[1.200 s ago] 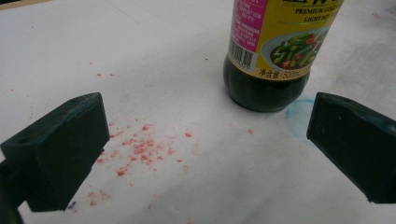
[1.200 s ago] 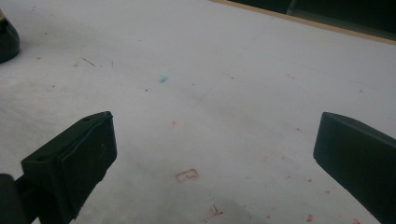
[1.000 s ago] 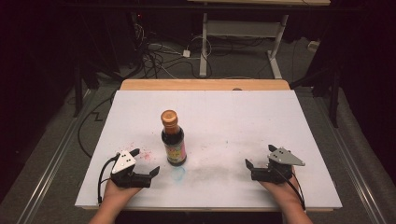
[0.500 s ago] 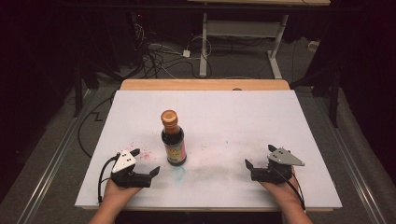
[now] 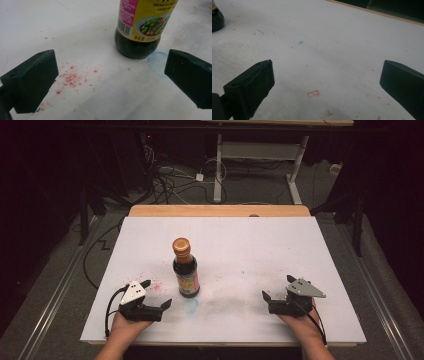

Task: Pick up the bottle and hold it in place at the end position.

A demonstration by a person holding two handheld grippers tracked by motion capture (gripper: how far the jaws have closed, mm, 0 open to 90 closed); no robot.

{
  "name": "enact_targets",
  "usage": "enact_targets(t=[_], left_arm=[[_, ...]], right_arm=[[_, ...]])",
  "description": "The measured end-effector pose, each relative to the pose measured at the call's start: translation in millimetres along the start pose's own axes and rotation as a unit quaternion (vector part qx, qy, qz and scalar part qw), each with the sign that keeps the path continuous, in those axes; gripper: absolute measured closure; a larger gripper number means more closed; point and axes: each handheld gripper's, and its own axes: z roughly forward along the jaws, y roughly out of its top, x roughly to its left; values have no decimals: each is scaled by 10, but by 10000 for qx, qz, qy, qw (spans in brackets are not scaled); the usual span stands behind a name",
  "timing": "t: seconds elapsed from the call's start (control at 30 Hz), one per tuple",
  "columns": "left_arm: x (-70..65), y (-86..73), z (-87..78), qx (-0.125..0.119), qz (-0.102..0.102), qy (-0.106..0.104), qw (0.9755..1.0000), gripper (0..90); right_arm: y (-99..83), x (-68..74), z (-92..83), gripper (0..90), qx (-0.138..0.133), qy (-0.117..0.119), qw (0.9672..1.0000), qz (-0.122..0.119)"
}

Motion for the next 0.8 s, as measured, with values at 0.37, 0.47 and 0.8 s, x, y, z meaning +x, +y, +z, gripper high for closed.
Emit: enact_targets(t=[0.37, 0.47, 0.8], left_arm=[[-122, 101, -34, -86, -275, -141, 9995, 0], [-167, 73, -6, 0, -111, -95, 9999, 0], [-290, 125, 43, -11, -77, -269, 9996, 0]], right_arm=[[1, -2, 3, 1, 11, 24, 10000, -9], [1, 0, 3, 1, 12, 28, 10000, -23], [1, -1, 5, 1, 12, 63, 10000, -38]])
